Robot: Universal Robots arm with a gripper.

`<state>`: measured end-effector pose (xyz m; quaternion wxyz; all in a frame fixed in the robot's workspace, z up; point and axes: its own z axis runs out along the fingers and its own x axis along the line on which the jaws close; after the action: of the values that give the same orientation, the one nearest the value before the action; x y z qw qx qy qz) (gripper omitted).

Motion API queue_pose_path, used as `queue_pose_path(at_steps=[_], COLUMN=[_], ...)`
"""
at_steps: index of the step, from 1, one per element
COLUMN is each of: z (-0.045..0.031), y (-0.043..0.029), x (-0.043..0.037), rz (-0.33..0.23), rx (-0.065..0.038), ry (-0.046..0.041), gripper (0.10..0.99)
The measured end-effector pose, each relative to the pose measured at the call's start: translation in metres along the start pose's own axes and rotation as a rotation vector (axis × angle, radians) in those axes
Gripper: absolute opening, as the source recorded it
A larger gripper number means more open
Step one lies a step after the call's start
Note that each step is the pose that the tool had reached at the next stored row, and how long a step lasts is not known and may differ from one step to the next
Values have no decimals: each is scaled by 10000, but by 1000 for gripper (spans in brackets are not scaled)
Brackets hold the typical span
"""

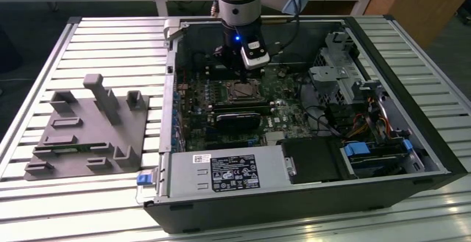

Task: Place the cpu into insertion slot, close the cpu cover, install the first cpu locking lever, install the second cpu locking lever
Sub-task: 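Install the second cpu locking lever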

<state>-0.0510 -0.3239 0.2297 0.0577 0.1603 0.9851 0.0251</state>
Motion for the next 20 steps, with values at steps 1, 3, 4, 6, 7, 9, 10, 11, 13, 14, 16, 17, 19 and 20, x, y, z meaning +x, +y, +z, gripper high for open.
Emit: queue_pose_path(at_steps=[1,3,4,6,7,9,10,11,13,14,16,17,19,20], z=[0,0,0,-13,-25,-50,-59,-67,-85,-95,-112,-118,-121,-122], y=[0,0,0,1,2,4,4,5,6,7,8,9,9,6], x=[0,0,0,-1,-3,-5,-6,-7,-9,-10,-13,-14,-17,-19], rz=[0,0,0,0,0,0,0,0,0,0,0,-1,-4,-4], rx=[1,3,2,4,4,5,4,4,5,7,13,18,23,26], ry=[4,5,5,5,5,5,5,5,5,5,3,0,-3,-3], gripper=[106,106,106,106,106,106,106,106,106,106,106,106,106,106])
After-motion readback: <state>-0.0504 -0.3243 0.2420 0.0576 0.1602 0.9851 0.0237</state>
